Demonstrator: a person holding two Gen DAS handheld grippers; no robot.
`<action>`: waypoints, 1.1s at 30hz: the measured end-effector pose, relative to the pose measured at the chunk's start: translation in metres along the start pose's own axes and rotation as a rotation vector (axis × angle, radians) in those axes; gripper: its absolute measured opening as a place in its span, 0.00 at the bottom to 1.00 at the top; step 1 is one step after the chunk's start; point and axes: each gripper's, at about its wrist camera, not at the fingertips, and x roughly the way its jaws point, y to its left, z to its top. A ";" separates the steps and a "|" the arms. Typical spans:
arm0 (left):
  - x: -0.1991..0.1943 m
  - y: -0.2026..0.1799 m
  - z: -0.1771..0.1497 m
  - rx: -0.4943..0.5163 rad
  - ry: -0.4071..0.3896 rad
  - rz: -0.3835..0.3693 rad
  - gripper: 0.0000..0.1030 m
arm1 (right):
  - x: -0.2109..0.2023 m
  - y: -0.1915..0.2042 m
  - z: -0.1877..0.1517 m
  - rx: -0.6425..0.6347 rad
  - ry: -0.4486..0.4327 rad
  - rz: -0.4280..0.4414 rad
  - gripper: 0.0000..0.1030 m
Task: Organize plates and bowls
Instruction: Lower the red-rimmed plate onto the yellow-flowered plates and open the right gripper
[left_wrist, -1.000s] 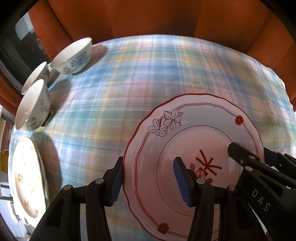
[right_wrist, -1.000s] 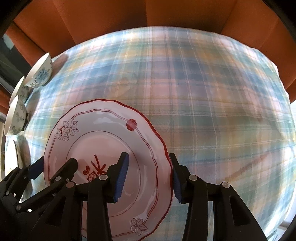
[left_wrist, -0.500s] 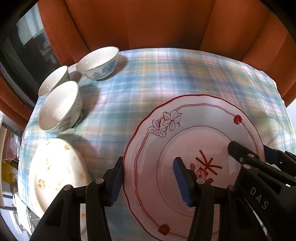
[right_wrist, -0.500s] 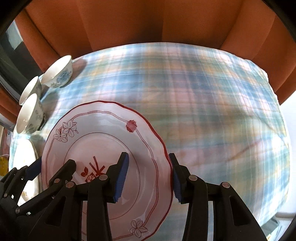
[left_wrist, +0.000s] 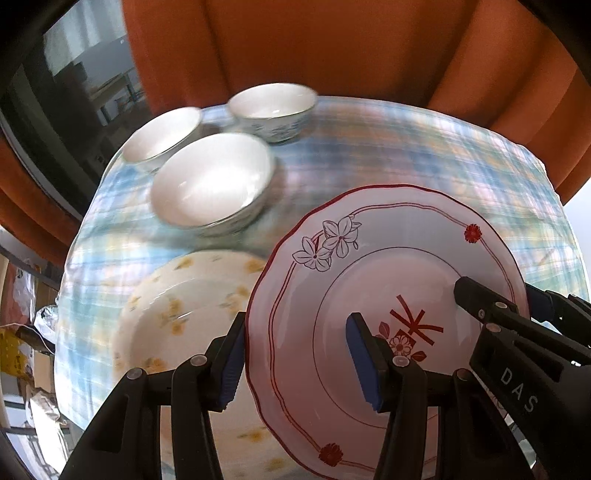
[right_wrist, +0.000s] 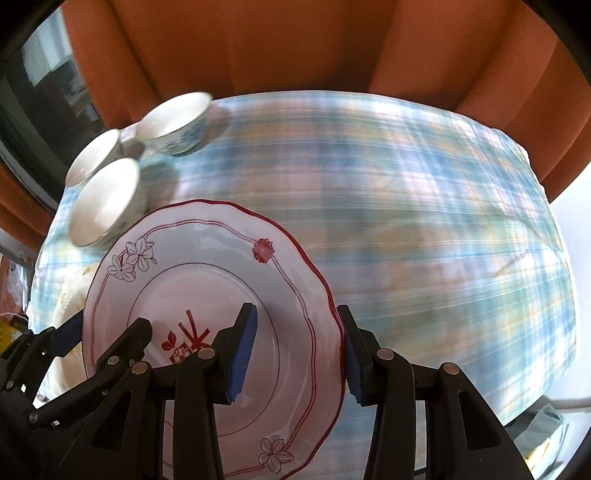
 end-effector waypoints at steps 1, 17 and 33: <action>0.000 0.008 -0.003 -0.001 0.002 0.000 0.52 | 0.000 0.011 -0.002 -0.002 0.001 0.001 0.46; 0.019 0.087 -0.041 -0.047 0.071 0.018 0.52 | 0.028 0.107 -0.030 -0.046 0.076 0.019 0.46; 0.031 0.105 -0.037 -0.044 0.082 0.015 0.46 | 0.036 0.124 -0.027 -0.053 0.084 0.035 0.46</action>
